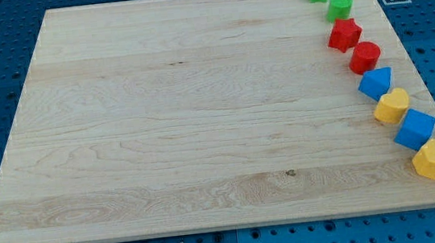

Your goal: Slightly push the yellow hexagon towards left

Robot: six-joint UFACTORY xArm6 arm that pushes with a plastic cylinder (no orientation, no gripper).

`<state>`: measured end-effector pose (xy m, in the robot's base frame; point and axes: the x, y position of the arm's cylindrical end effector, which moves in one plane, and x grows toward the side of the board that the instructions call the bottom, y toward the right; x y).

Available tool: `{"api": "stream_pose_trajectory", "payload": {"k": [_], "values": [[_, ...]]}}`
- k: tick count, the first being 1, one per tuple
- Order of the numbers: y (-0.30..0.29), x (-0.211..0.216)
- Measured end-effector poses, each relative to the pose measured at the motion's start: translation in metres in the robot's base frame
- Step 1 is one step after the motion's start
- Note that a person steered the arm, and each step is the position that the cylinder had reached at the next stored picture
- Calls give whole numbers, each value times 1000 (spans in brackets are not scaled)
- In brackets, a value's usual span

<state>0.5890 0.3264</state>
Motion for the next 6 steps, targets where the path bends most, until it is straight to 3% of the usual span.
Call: {"api": "stream_pose_trajectory", "payload": {"k": [1, 6], "values": [[0, 17], [-52, -3]]}}
